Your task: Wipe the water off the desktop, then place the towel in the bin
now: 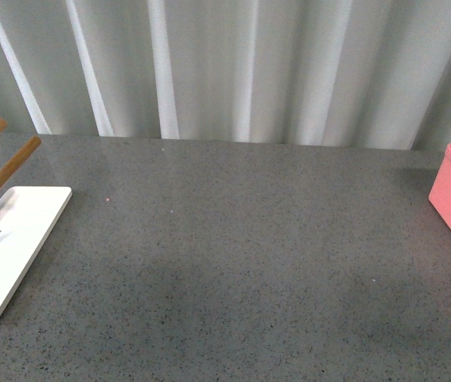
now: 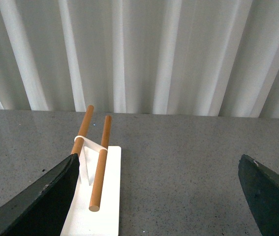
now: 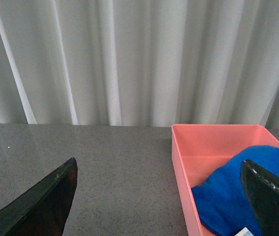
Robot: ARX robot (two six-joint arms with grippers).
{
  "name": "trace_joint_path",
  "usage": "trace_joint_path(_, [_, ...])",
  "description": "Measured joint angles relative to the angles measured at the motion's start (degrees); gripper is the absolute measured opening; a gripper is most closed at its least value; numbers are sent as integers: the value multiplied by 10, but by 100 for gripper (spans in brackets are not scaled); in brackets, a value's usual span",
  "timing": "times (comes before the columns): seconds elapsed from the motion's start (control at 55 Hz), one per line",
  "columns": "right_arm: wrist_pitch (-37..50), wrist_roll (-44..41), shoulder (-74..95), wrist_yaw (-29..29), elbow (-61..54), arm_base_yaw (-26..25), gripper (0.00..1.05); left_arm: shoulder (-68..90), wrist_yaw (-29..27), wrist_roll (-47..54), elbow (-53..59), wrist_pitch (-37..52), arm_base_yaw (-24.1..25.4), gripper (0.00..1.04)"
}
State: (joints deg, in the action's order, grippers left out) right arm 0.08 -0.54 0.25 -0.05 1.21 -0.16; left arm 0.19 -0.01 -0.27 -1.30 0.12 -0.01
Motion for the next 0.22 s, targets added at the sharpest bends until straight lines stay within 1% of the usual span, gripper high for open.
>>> trace_joint_path(0.218, [0,0,0,0,0,0,98,0,0,0,0,0,0,98])
